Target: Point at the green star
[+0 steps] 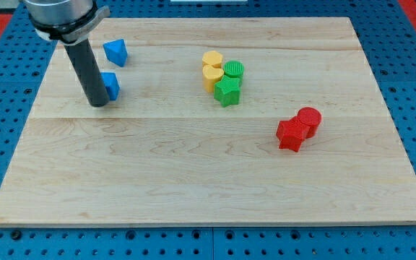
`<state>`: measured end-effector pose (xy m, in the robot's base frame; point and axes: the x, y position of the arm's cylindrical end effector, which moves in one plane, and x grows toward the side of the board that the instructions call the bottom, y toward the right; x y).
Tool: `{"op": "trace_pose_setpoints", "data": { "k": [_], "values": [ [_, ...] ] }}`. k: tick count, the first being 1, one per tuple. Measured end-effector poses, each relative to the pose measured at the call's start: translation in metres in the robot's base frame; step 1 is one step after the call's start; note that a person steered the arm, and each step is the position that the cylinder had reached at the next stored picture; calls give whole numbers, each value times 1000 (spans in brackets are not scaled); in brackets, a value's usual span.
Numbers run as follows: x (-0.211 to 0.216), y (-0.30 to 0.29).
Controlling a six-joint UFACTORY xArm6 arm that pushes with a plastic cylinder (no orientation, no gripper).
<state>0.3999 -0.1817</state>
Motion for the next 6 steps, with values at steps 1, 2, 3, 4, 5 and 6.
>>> {"op": "trace_pose_setpoints", "data": {
  "k": [1,2,3,4,5,6],
  "values": [
    [-23,0],
    [-46,0],
    [-57,0],
    [-34,0],
    [-19,21],
    [-19,57]
  ]
}}
